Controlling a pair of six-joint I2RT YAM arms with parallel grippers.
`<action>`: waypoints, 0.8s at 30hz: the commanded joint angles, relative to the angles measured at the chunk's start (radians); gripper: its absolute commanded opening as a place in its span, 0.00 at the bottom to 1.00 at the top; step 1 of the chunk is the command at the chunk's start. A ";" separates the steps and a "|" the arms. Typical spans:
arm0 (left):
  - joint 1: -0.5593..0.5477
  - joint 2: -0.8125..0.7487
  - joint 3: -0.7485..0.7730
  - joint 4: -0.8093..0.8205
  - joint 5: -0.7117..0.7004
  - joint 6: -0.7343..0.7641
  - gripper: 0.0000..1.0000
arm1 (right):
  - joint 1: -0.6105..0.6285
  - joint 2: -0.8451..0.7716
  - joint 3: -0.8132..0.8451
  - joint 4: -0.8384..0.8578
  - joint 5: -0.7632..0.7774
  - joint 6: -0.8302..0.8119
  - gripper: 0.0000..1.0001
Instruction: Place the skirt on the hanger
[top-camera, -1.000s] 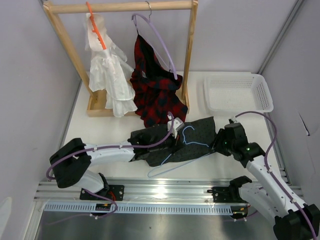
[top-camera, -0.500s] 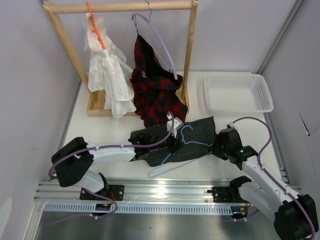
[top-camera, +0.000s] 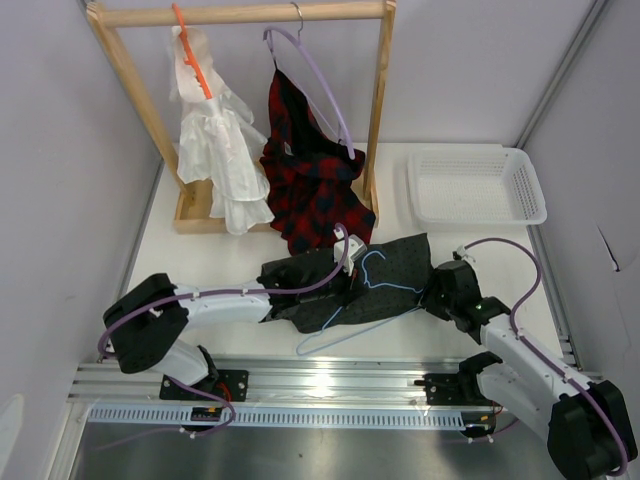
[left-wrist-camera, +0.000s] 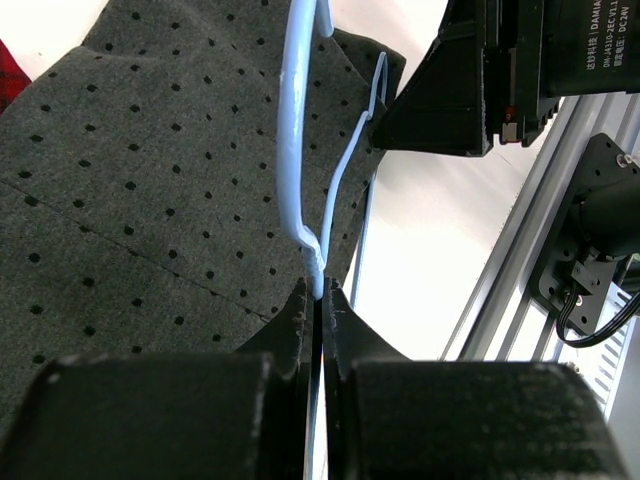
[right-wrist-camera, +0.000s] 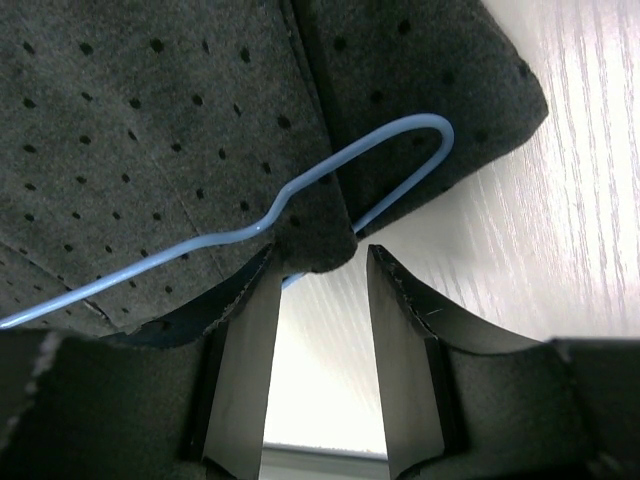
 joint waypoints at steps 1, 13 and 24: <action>0.008 0.011 0.027 0.015 0.011 0.012 0.00 | 0.006 -0.014 -0.022 0.087 0.039 -0.009 0.44; 0.013 0.008 0.038 0.007 0.042 0.019 0.00 | 0.006 -0.028 0.008 0.090 0.063 -0.018 0.05; 0.030 -0.023 0.036 0.036 0.088 0.012 0.00 | 0.011 -0.089 0.116 -0.049 0.068 -0.030 0.00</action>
